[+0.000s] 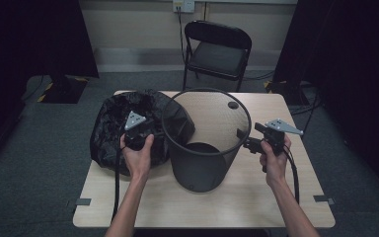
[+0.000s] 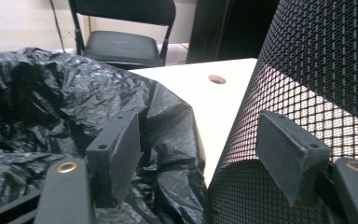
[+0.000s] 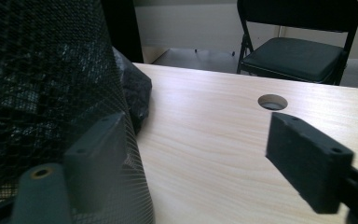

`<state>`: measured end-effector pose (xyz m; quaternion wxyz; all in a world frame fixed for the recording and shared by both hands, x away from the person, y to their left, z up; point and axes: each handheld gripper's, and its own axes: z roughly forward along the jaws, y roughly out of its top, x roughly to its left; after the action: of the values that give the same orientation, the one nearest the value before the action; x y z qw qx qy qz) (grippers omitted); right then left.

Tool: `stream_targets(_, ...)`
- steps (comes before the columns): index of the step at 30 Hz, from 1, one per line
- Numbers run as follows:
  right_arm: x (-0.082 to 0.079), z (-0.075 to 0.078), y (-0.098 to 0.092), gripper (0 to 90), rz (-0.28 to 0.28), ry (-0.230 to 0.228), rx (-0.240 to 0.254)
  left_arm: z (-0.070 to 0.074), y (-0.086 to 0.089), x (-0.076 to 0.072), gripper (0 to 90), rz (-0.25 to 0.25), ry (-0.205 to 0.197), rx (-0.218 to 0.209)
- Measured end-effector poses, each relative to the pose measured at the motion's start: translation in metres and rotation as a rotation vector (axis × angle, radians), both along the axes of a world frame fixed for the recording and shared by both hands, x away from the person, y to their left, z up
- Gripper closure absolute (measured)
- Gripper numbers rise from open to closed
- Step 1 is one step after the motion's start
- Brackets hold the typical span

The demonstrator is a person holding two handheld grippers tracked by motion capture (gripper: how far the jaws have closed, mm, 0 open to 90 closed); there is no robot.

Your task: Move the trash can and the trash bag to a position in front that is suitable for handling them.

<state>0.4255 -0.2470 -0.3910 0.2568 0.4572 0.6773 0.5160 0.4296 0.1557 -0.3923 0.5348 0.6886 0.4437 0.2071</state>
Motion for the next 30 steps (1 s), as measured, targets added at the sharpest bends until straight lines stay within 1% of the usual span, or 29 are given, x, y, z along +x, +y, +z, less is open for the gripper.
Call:
stream_targets(2, -0.004, 0.002, -0.001, 24.0, 0.007, -0.003, -0.015, 0.0, -0.002, -0.002, 30.9, -0.011, 0.001, 0.011)
stream_targets(4, -0.008, 0.003, -0.002, 26.5, 0.019, -0.008, -0.03, 0.001, -0.004, -0.007, 31.6, -0.026, -0.014, 0.034)
stream_targets(5, -0.01, 0.005, -0.003, 26.5, 0.023, -0.011, -0.045, 0.001, -0.005, -0.008, 32.4, -0.032, -0.014, 0.037)
stream_targets(6, -0.012, 0.005, -0.004, 26.5, 0.024, -0.012, -0.05, 0.001, -0.006, -0.01, 32.5, -0.038, -0.015, 0.036)
stream_targets(8, -0.017, 0.006, -0.007, 26.5, 0.026, -0.006, -0.048, 0.001, -0.008, -0.016, 32.5, -0.051, -0.021, 0.036)
stream_targets(10, -0.021, 0.006, -0.01, 26.5, 0.026, -0.003, -0.046, 0.0, -0.011, -0.02, 32.5, -0.053, -0.017, 0.027)
stream_targets(11, -0.024, 0.006, -0.012, 26.6, 0.022, -0.006, -0.05, 0.0, -0.013, -0.023, 32.5, -0.045, -0.019, 0.026)
stream_targets(12, -0.027, 0.007, -0.013, 27.6, 0.018, -0.007, -0.055, 0.0, -0.015, -0.025, 32.5, -0.038, -0.029, 0.032)
stream_targets(13, -0.03, 0.007, -0.013, 29.8, 0.014, -0.011, -0.059, 0.0, -0.019, -0.029, 33.7, -0.039, -0.04, 0.033)
stream_targets(14, -0.034, 0.008, -0.014, 32.2, 0.012, -0.016, -0.061, 0.0, -0.02, -0.031, 35.9, -0.036, -0.044, 0.039)
stream_targets(15, -0.036, 0.008, -0.015, 33.7, 0.011, -0.016, -0.063, 0.0, -0.023, -0.033, 36.0, -0.031, -0.044, 0.041)
stream_targets(17, -0.042, 0.009, -0.018, 33.8, 0.01, -0.015, -0.065, 0.001, -0.025, -0.035, 36.0, -0.038, -0.039, 0.041)
stream_targets(18, -0.043, 0.008, -0.019, 33.8, 0.012, -0.015, -0.065, 0.001, -0.025, -0.037, 36.1, -0.051, -0.037, 0.038)
stream_targets(20, -0.048, 0.008, -0.023, 32.4, 0.024, -0.014, -0.061, 0.0, -0.026, -0.039, 36.1, -0.066, -0.027, 0.024)
stream_targets(22, -0.053, 0.008, -0.025, 30.8, 0.026, -0.016, -0.059, 0.0, -0.028, -0.041, 36.1, -0.062, -0.032, 0.024)
stream_targets(25, -0.06, 0.008, -0.028, 30.8, 0.024, -0.024, -0.066, 0.001, -0.032, -0.044, 36.1, -0.06, -0.032, 0.038)
stream_targets(28, -0.066, 0.007, -0.032, 30.0, 0.03, -0.02, -0.059, 0.003, -0.035, -0.047, 36.3, -0.068, -0.024, 0.058)
stream_targets(30, -0.068, 0.007, -0.034, 28.2, 0.021, -0.02, -0.057, 0.004, -0.038, -0.048, 36.4, -0.067, -0.027, 0.061)
